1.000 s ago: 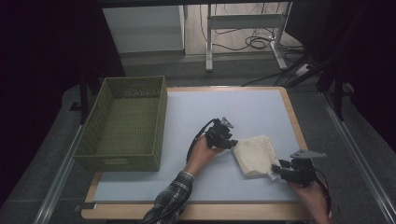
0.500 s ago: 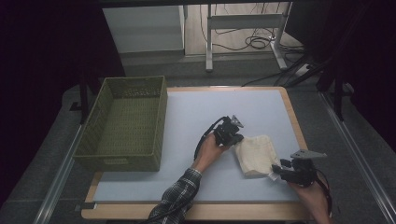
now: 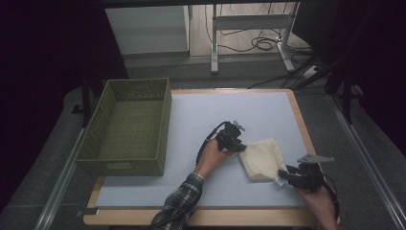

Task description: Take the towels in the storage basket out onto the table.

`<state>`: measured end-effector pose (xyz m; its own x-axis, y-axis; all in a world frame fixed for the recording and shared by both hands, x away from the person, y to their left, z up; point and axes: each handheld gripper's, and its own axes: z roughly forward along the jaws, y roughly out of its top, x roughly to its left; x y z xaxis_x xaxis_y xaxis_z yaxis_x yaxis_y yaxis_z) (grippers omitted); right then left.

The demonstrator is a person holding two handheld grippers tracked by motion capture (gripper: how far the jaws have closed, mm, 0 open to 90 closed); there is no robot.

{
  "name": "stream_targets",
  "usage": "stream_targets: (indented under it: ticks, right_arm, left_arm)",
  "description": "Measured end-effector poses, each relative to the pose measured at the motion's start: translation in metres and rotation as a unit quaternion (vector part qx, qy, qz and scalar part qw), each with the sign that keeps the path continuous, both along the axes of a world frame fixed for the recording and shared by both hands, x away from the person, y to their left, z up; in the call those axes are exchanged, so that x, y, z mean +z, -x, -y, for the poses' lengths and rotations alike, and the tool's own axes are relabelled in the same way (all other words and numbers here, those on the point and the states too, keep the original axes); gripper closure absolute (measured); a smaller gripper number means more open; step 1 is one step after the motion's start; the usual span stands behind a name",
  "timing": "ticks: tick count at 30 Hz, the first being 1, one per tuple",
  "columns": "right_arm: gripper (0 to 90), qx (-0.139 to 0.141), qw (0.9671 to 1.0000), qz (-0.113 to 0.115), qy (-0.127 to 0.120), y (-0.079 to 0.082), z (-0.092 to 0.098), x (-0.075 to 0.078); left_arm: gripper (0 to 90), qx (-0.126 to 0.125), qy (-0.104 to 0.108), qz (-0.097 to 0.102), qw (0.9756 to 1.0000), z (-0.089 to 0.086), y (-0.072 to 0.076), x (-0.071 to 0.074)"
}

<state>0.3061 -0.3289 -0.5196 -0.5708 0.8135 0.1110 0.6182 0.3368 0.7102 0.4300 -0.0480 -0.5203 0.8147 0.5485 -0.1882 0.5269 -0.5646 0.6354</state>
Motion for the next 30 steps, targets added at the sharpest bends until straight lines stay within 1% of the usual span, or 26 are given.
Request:
stream_targets:
  ticks: [1, 2, 4, 5, 6, 7, 8, 10, 11, 15, 21, 24, 27, 28, 30]
  right_arm:
    - [75.4, 0.007, 0.9999, -0.008, -0.009, 0.000, 0.000, 0.000]
    - [77.4, 0.008, 0.9998, -0.012, -0.013, 0.000, 0.000, 0.000]
    - [80.0, 0.009, 0.9996, -0.017, -0.018, -0.001, 0.001, 0.000]
    - [80.7, 0.009, 0.9996, -0.017, -0.020, -0.001, 0.001, 0.001]
    - [81.0, 0.009, 0.9996, -0.018, -0.020, -0.001, 0.001, 0.002]
    - [81.1, 0.009, 0.9995, -0.017, -0.024, -0.001, 0.000, 0.003]
    - [81.1, 0.011, 0.9995, -0.017, -0.026, 0.000, 0.000, 0.005]
    - [81.1, 0.015, 0.9994, -0.011, -0.030, 0.001, -0.001, 0.009]
    - [81.1, 0.018, 0.9993, -0.008, -0.031, 0.002, -0.002, 0.012]
    - [81.0, 0.030, 0.9990, 0.001, -0.034, 0.004, -0.007, 0.020]
    - [81.0, 0.047, 0.9981, 0.008, -0.040, 0.004, -0.018, 0.028]
    - [80.9, 0.056, 0.9974, 0.009, -0.046, 0.003, -0.025, 0.031]
    - [80.9, 0.065, 0.9967, 0.015, -0.047, 0.001, -0.033, 0.036]
    - [80.8, 0.068, 0.9965, 0.018, -0.046, 0.001, -0.036, 0.038]
    - [80.8, 0.074, 0.9959, 0.022, -0.046, 0.000, -0.043, 0.041]
  left_arm:
    - [76.5, -0.002, 0.004, -0.008, 1.0000, 0.000, 0.000, 0.000]
    - [80.9, 0.000, 0.002, -0.011, 0.9999, 0.001, 0.000, 0.001]
    - [83.7, -0.002, -0.009, -0.001, 1.0000, 0.002, 0.002, 0.004]
    - [84.2, -0.001, -0.011, 0.004, 0.9999, 0.002, 0.003, 0.006]
    - [84.5, -0.002, -0.011, 0.009, 0.9999, 0.001, 0.003, 0.008]
    - [84.5, -0.003, -0.013, 0.009, 0.9999, 0.000, 0.004, 0.010]
    - [84.5, -0.004, -0.018, 0.013, 0.9998, 0.000, 0.004, 0.012]
    - [84.5, -0.003, -0.019, 0.017, 0.9997, -0.001, 0.005, 0.014]
    - [84.4, -0.005, -0.022, 0.021, 0.9995, -0.003, 0.005, 0.019]
    - [84.0, -0.012, -0.039, 0.030, 0.9987, -0.009, 0.008, 0.030]
    - [83.6, -0.010, -0.057, 0.035, 0.9977, -0.022, 0.010, 0.046]
    - [83.4, -0.008, -0.066, 0.037, 0.9971, -0.030, 0.011, 0.054]
    - [83.3, -0.004, -0.075, 0.038, 0.9965, -0.040, 0.012, 0.061]
    - [83.2, -0.007, -0.085, 0.039, 0.9956, -0.043, 0.012, 0.064]
    - [83.0, -0.003, -0.093, 0.040, 0.9949, -0.049, 0.013, 0.069]
